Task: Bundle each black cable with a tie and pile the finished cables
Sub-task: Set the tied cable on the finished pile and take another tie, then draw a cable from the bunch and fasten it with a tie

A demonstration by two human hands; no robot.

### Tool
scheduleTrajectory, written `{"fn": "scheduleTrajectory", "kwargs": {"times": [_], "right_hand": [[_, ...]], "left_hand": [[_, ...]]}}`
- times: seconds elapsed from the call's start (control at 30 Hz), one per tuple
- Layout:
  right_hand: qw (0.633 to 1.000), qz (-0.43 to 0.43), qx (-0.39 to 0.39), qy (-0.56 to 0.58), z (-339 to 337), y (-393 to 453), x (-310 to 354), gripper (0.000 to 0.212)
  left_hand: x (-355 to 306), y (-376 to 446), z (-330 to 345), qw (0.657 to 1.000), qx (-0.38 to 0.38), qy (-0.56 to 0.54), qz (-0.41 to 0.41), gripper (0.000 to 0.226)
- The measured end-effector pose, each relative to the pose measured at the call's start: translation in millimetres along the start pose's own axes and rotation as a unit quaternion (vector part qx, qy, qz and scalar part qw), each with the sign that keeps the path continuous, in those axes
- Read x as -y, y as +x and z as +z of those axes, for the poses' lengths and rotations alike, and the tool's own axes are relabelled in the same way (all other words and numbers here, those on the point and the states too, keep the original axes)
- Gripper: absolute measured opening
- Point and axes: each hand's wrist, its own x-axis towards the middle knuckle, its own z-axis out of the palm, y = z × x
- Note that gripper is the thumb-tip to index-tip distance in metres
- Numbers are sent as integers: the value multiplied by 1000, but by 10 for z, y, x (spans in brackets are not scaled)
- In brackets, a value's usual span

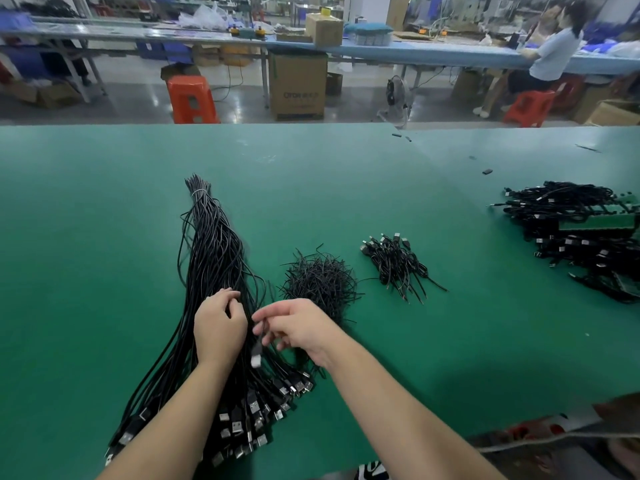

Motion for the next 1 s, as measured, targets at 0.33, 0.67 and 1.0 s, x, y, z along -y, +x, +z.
{"fn": "scheduleTrajectory", "kwargs": {"times": [0.33, 0.67, 1.0], "right_hand": [[981, -120, -132, -73, -85, 24, 55, 37], [982, -119, -91, 116, -45, -112, 110, 35], [934, -157, -12, 322, -453, -418, 342, 28]], "left_hand": [[-38, -39, -6, 995, 25, 67, 66, 27], [4, -43, 42, 991, 26, 93, 89, 29], [-138, -127, 100, 909, 135, 156, 362, 36]]}}
